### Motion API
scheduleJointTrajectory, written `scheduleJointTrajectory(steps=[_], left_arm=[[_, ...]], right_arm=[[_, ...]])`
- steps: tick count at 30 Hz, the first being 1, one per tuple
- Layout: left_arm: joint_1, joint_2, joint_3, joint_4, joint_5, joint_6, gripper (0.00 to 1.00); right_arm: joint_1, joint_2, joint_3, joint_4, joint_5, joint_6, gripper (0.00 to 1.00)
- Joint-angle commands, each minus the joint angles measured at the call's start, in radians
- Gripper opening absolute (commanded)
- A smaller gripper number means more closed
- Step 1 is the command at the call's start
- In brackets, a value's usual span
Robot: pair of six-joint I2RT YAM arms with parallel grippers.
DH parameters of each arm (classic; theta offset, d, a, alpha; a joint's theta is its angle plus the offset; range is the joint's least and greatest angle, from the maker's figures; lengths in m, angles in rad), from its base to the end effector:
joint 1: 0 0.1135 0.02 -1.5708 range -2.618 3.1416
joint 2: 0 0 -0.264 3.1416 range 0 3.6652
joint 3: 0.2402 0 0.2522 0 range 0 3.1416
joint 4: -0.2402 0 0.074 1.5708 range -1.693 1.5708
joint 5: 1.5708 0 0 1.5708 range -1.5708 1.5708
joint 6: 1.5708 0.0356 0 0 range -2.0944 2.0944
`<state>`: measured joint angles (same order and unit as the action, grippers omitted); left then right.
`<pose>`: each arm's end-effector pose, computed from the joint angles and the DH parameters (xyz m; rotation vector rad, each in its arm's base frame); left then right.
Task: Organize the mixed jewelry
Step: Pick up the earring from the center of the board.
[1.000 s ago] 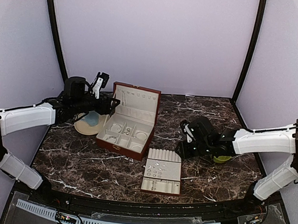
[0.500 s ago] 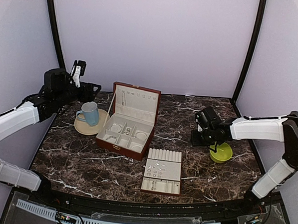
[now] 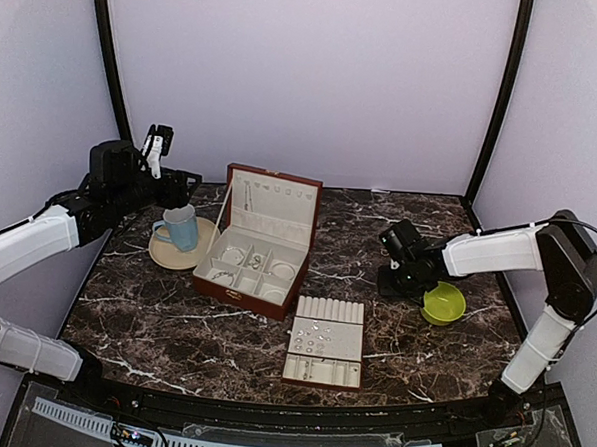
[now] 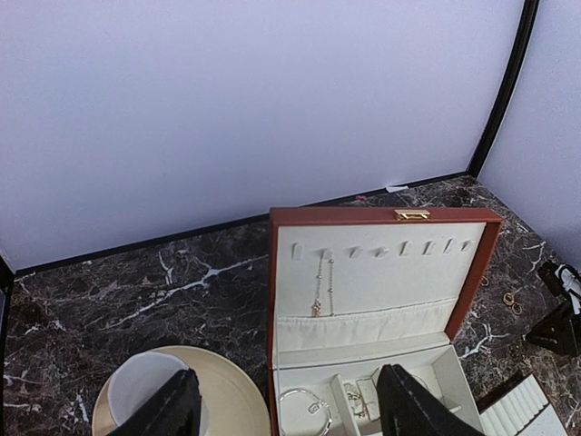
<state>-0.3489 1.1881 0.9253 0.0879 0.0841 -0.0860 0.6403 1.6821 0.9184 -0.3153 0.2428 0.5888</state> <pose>0.2634 -0.0990 0.3337 0.2923 1.7368 -0.3908 0.2609 0.1837 0.1541 0.0127 2.6022 0.1171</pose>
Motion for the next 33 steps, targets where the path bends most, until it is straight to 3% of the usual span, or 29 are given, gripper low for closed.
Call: scheduleJointTrajectory(steps=[1,15,27,33], left_arm=[[0.003,-0.032,-0.017,0.002,-0.004,0.008,0.7],[0.003,-0.031,-0.019,0.004,0.0,0.008,0.69],[0.004,-0.03,-0.02,0.004,0.001,0.009,0.69],[0.004,-0.031,-0.019,0.003,0.002,0.011,0.7]], right_arm=[[-0.005,0.035,0.038,0.008,0.023,0.018,0.23],[-0.006,0.077,0.055,0.02,0.02,0.02,0.17],[0.002,0.084,0.063,0.033,0.025,0.016,0.2],[0.005,0.095,0.07,0.019,0.055,0.019,0.15]])
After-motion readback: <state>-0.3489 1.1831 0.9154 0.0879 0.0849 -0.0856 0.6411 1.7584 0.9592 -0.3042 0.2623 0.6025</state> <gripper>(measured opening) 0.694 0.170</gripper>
